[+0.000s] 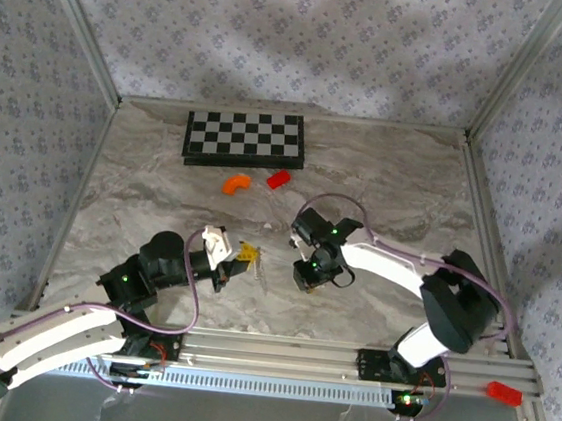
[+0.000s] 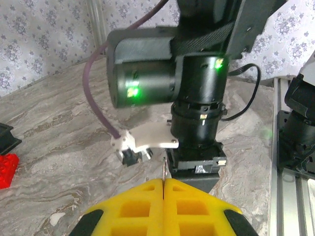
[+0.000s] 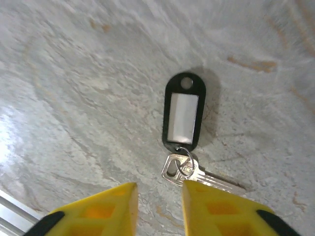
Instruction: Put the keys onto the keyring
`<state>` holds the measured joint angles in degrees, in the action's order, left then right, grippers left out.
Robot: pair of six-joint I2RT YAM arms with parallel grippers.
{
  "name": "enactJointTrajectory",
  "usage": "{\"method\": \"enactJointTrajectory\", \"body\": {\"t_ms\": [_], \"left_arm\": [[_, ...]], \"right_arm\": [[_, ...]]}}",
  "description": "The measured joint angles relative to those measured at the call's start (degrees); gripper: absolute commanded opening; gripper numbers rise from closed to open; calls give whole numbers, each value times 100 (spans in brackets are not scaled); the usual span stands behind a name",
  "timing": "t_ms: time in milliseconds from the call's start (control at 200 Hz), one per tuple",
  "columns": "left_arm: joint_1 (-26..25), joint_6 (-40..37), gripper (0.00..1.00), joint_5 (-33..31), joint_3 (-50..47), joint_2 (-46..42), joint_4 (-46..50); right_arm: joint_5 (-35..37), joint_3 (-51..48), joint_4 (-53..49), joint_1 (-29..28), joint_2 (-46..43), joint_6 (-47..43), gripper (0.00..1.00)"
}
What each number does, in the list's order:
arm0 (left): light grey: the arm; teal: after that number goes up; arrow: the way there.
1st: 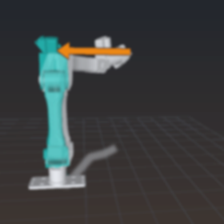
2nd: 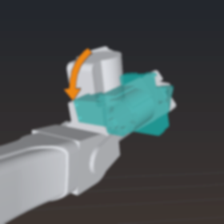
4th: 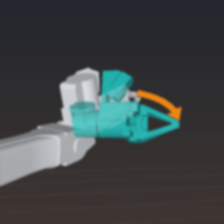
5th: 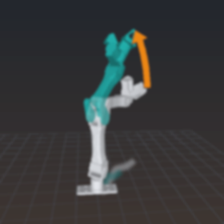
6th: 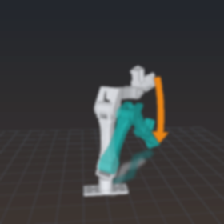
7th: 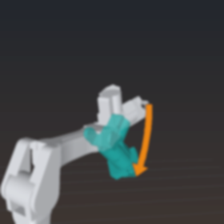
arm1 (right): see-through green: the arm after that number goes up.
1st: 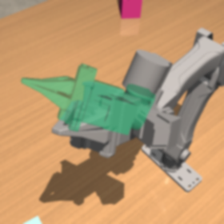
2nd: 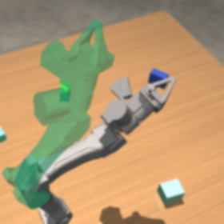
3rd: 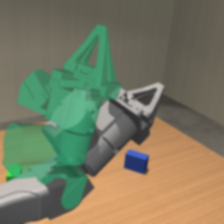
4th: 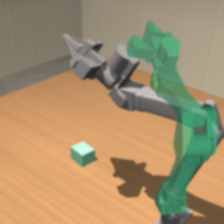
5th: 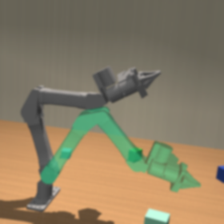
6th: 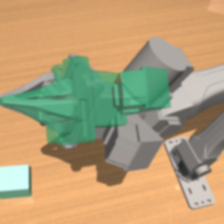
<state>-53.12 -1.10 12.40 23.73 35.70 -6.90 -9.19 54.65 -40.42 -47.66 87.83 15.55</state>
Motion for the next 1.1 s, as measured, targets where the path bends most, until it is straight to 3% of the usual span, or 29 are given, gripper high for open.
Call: {"method": "enactJointTrajectory", "body": {"t_ms": [245, 530, 1099], "left_arm": [[52, 59, 0, 59, 0, 79, -68], [103, 79, 0, 197, 0, 240, -118], [138, 120, 0, 323, 2, 348, -223]], "right_arm": [[136, -695, 553, 7, -833, 402, 39], [68, -1893, 1615, 326, -1473, 1207, 35], [-481, -2518, 2826, 656, -1733, 1379, 28]]}}
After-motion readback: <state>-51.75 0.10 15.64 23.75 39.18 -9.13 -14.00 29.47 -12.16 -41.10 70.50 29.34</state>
